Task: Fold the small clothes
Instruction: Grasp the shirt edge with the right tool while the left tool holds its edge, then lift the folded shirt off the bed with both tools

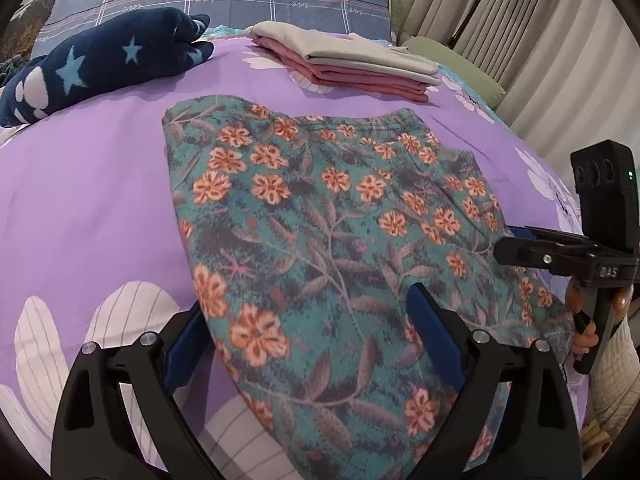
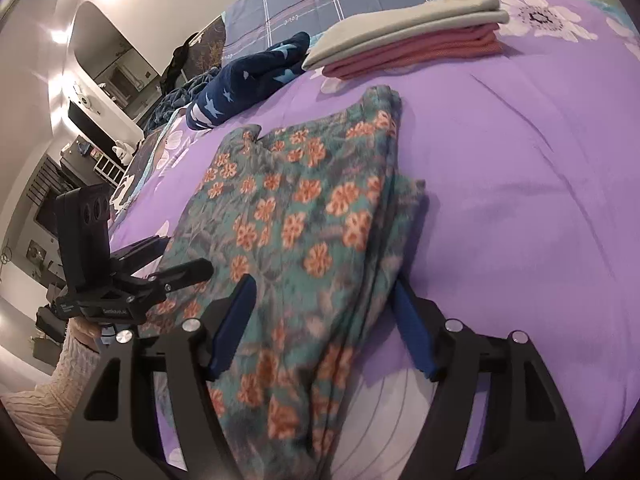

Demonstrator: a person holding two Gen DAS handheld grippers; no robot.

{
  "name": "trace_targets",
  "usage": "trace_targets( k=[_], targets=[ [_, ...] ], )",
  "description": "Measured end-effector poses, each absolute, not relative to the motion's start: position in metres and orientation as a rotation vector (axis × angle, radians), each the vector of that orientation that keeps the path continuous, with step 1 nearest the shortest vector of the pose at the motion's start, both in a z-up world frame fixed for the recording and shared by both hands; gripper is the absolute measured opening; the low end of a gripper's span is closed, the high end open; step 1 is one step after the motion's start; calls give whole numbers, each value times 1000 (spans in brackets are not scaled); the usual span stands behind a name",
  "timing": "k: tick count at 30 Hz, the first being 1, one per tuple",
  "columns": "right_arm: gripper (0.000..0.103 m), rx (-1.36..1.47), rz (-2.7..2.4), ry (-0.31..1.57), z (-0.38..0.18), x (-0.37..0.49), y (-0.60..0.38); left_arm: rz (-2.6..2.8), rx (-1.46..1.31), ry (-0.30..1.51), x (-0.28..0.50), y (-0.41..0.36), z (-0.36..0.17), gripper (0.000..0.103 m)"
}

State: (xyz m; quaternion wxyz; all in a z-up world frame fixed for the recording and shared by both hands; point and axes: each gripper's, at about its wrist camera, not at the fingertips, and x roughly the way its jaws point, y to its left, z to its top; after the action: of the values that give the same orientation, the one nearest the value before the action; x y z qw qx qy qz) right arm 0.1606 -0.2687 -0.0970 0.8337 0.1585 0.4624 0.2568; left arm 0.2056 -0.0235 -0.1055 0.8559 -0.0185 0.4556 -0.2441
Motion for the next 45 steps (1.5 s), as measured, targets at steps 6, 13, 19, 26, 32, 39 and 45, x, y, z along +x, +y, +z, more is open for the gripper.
trace_targets(
  k=[6, 13, 19, 26, 32, 39, 45],
  targets=[
    [61, 331, 531, 975, -97, 169, -266, -539, -38, 947, 208, -20, -105, 84],
    [49, 339, 541, 1003, -93, 162, -281, -590, -73, 954, 197, -4, -101, 57],
    [59, 315, 555, 1006, -97, 177, -267, -609, -114, 980, 213, -7, -106, 57],
    [62, 300, 546, 979, -93, 189, -258, -611, -110, 975, 225, -15, -106, 57],
    [58, 266, 581, 1006, -91, 164, -271, -622, -113, 965, 221, -12, -107, 57],
    [60, 222, 645, 1022, -95, 151, -267, -639, -100, 962, 221, -13, -107, 58],
    [40, 325, 715, 1046, -106, 204, -244, -630, -69, 969, 228, -22, -105, 56]
  ],
)
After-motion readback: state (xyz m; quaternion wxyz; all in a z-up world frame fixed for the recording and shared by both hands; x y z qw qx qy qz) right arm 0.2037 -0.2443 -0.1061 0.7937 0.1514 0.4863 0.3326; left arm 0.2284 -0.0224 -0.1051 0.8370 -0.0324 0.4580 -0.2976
